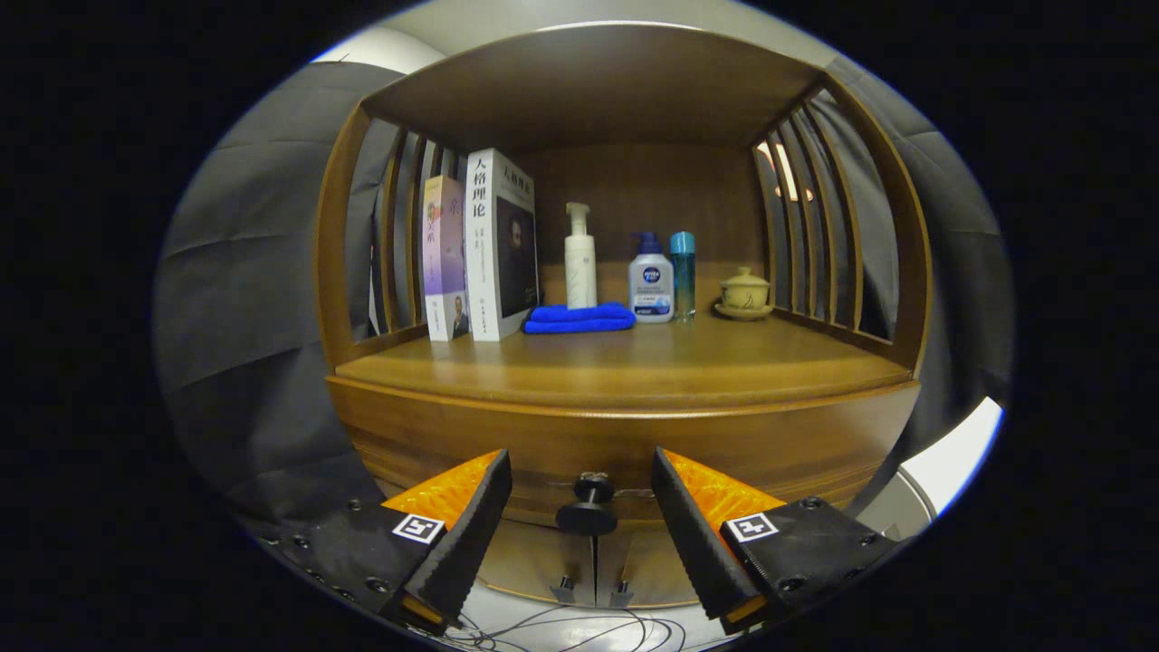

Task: Pull open the drawer, take out the items inside it, and place them on the countertop above the cabinet.

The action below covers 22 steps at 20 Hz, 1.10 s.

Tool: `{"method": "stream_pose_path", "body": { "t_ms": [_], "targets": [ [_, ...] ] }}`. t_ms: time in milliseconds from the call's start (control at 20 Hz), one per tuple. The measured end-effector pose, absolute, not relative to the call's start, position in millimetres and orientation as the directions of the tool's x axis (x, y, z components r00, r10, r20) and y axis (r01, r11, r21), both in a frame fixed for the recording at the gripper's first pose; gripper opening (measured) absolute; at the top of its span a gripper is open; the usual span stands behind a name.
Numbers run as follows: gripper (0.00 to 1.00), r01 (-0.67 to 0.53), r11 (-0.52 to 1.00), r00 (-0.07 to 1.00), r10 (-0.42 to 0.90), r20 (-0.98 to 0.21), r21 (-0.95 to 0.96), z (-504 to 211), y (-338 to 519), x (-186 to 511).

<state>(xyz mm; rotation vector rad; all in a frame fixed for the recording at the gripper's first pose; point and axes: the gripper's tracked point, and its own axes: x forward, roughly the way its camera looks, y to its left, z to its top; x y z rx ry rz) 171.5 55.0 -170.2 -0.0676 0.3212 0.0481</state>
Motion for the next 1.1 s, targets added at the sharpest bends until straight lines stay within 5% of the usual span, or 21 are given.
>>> {"method": "stream_pose_path", "body": {
  "t_ms": [350,800,1100],
  "targets": [
    [0.86,-0.027,0.996,0.921,-0.008,-0.391,-0.084,-210.2,49.2,179.4],
    [0.23,0.013,0.998,0.905,-0.041,-0.422,-0.068,-217.1,47.5,181.1],
    [0.23,0.014,0.998,0.893,-0.037,-0.448,-0.055,-215.0,48.3,162.4]
  ]
}}
